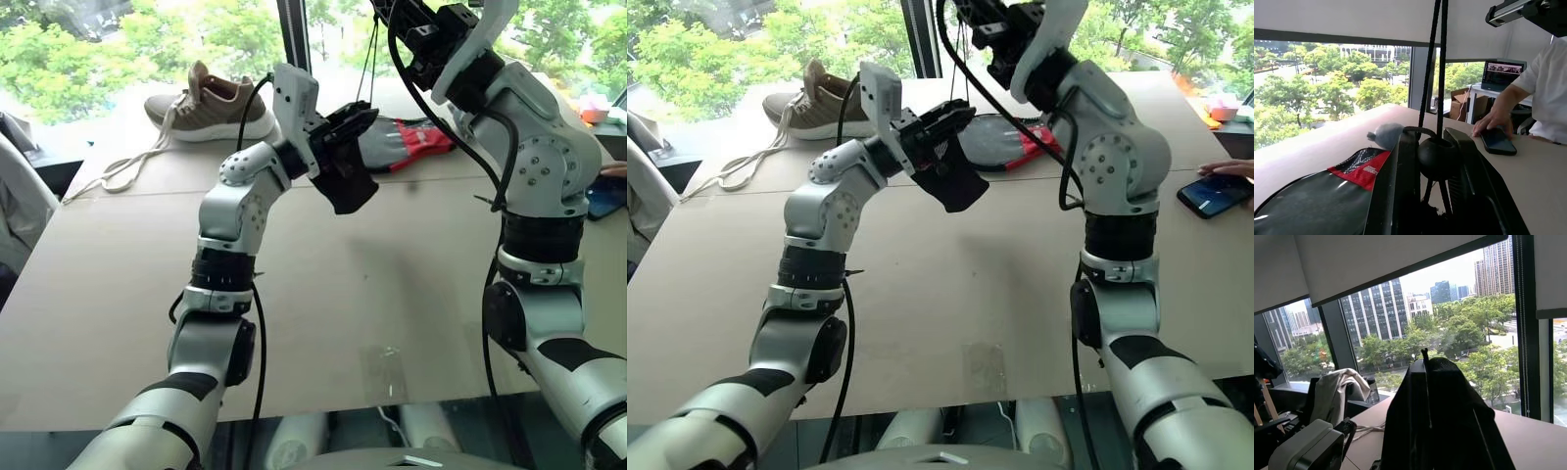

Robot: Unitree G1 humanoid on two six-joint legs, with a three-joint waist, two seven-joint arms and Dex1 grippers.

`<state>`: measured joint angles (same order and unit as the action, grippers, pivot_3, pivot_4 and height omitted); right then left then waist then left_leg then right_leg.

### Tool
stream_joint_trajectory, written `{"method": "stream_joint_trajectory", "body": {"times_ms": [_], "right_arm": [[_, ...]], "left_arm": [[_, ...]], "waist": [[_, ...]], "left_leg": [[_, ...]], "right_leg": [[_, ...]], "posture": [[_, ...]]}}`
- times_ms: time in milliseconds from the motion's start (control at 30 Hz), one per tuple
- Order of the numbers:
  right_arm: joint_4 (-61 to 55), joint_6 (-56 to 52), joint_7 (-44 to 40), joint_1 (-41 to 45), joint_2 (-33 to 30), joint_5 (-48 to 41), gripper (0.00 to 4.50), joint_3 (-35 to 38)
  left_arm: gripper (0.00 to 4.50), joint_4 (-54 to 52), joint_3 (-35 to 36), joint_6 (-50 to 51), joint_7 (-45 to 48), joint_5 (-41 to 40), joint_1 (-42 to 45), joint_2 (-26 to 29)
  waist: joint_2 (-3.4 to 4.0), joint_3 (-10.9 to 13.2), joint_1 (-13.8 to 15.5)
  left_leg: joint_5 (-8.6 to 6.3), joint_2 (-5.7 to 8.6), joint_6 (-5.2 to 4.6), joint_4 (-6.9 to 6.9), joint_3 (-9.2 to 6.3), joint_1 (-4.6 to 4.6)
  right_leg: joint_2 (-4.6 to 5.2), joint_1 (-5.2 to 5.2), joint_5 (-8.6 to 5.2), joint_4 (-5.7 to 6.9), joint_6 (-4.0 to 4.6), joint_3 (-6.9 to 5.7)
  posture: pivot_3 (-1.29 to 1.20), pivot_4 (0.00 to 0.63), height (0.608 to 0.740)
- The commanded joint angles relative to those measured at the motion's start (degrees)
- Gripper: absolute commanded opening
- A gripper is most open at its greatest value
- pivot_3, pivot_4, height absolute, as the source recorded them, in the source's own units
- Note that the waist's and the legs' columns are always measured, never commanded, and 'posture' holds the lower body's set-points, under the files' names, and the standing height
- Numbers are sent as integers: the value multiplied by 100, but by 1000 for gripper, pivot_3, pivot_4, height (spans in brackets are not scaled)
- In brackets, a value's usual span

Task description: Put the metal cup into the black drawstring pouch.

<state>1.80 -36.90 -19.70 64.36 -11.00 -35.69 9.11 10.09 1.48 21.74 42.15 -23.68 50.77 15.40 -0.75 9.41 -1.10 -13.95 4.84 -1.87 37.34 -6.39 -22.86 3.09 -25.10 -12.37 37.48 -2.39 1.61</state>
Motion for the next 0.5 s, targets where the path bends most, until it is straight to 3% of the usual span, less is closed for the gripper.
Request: {"method": "stream_joint_trajectory", "body": {"times_ms": [33, 500], "right_arm": [[32, 400, 43, 385, -48, -16, 0, 284], [849, 1389, 243, 1214, 67, -234, 0, 927]], "left_arm": [[243, -217, -22, 26, 19, 1, -40, 52], [243, -287, -215, 183, 161, 120, -324, 242]], "waist": [[0, 0, 0], [0, 0, -10]], "left_leg": [[0, 0, 0, 0, 2, 0], [0, -1, 0, -1, 24, -2]], "right_leg": [[0, 0, 0, 1, 0, 1], [4, -17, 0, 18, 0, 6]], "posture": [[0, 150, 740], [0, 150, 740]]}}
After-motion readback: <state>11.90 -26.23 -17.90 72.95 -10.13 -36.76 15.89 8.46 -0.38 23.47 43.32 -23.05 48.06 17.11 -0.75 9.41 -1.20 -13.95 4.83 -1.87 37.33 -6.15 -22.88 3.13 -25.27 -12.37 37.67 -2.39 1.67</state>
